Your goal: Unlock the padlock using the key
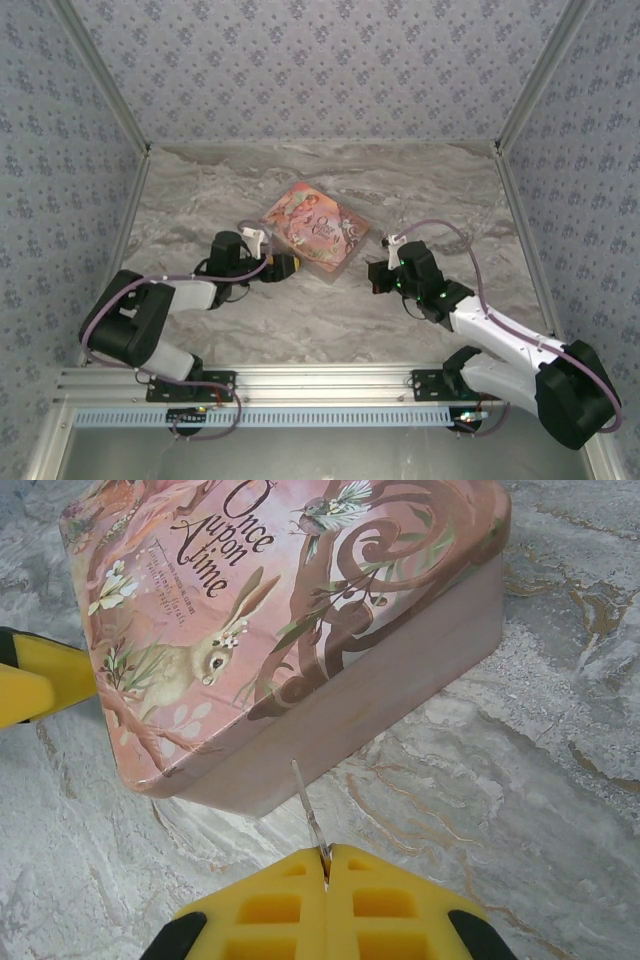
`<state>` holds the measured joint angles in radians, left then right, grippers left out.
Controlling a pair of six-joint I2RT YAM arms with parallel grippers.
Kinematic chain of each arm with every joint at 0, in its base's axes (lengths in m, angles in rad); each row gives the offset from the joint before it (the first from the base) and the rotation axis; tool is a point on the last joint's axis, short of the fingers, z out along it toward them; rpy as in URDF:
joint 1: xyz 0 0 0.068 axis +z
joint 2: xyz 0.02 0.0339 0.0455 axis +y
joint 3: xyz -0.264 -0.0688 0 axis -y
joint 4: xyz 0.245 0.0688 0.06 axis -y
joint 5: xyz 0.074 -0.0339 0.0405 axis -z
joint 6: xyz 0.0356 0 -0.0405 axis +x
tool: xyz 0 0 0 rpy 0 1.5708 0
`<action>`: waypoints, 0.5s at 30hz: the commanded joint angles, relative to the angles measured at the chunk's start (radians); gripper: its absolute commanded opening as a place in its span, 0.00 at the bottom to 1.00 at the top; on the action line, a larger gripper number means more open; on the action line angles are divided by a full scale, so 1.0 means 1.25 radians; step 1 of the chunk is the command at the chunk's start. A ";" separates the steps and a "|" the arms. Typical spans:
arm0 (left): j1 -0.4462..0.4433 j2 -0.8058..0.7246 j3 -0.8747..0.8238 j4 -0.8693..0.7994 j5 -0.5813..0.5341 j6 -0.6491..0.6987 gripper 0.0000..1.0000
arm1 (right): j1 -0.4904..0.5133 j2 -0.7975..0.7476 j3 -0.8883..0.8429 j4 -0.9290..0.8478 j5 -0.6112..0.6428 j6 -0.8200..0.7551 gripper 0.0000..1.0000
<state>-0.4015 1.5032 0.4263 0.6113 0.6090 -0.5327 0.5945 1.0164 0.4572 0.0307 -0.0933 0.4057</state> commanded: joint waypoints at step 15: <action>0.016 0.107 -0.001 0.167 -0.003 0.065 0.62 | -0.002 -0.008 0.017 0.007 0.007 -0.012 0.00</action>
<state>-0.3916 1.6203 0.4263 0.7616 0.5999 -0.4885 0.5941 1.0164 0.4572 0.0307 -0.0933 0.4049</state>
